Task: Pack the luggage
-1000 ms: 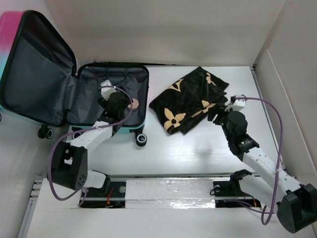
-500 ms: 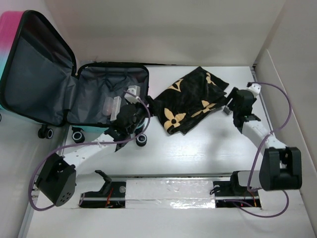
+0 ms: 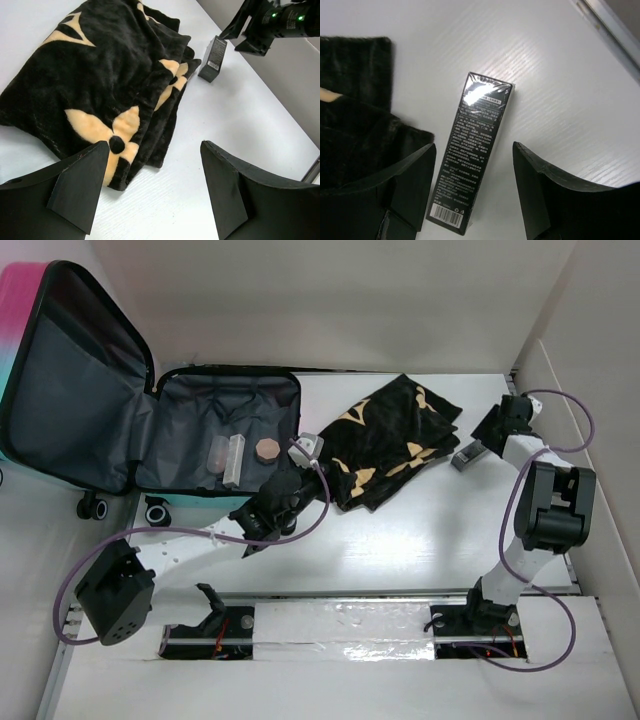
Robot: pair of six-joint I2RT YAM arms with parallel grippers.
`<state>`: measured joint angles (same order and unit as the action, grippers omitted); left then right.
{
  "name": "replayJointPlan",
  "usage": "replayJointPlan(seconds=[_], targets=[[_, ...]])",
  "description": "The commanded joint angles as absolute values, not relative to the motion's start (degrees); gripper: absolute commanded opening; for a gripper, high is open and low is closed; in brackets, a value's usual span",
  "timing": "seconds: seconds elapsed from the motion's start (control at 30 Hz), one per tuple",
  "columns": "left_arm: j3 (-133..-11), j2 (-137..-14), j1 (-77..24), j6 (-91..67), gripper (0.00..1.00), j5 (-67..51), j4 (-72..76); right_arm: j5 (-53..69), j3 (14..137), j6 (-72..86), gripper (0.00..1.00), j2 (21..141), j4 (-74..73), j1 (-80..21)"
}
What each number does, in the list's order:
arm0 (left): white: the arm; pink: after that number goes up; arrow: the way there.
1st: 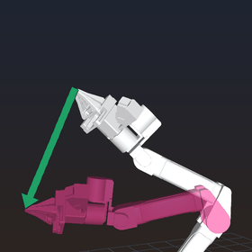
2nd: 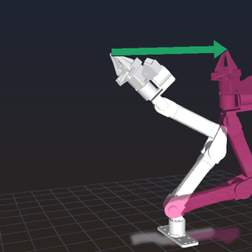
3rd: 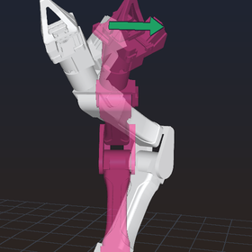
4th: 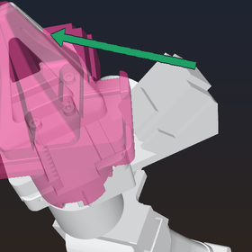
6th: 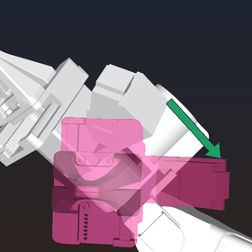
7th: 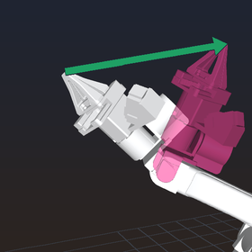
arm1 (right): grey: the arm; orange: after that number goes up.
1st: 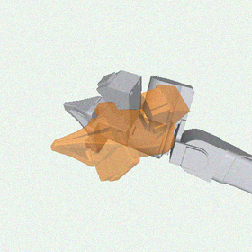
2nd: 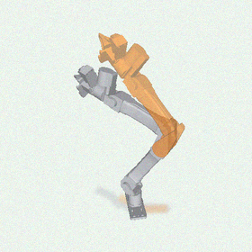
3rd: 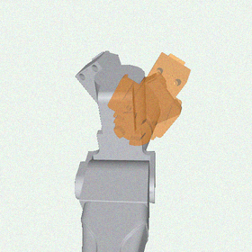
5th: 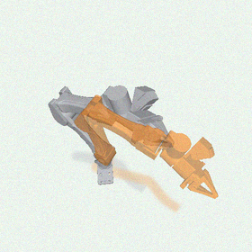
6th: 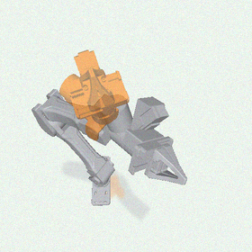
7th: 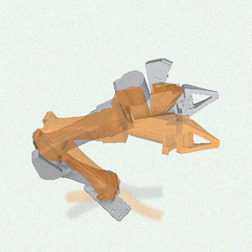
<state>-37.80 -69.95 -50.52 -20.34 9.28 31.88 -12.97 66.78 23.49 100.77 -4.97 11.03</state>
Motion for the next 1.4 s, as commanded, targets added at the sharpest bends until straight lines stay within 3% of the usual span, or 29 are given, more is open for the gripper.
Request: replayJointPlan(seconds=[0.0, 0.57, 0.6, 0.73, 0.9, 1.07, 1.2, 1.23, 1.37], targets=[[-36.6, -67.2, -50.4, -19.4, 0.71, 9.1, 34.8, -8.3, 69.5, 24.3, 0.68, 102.6, -9.0, 11.6], [-36.3, -67.0, -50.4, -19.8, 0.71, 6.9, 35.5, -8.3, 78.0, 25.1, 0.68, 111.2, -16.7, 9.4], [-36.3, -67.2, -50.4, -19.8, 0.71, 6.9, 35.5, -9.3, 77.5, 24.7, 0.69, 110.0, -15.8, 9.4], [-36.6, -67.3, -50.4, -20.0, 0.71, 5.8, 35.2, -9.8, 76.8, 23.3, 0.89, 109.0, -15.1, 8.9], [-36.6, -67.8, -50.4, -20.0, 0.71, 6.2, 35.2, -8.0, 81.0, 23.4, 0.90, 113.3, -18.6, 8.9], [-36.6, -67.8, -50.4, -20.0, 0.71, 6.4, 35.4, -10.7, 80.2, 23.9, 0.79, 111.7, -18.5, 8.9], [-36.3, -67.5, -50.4, -20.0, 0.71, 5.9, 35.7, -10.1, 79.1, 23.8, 0.63, 111.2, -18.4, 10.1], [-36.4, -67.5, -50.4, -20.0, 0.71, 6.1, 35.6, -10.3, 78.2, 23.6, 0.52, 111.0, -18.2, 10.1], [-36.3, -67.2, -50.4, -20.1, 0.71, 5.7, 35.6, -9.4, 76.4, 22.9, 0.49, 109.6, -17.5, 11.2]])
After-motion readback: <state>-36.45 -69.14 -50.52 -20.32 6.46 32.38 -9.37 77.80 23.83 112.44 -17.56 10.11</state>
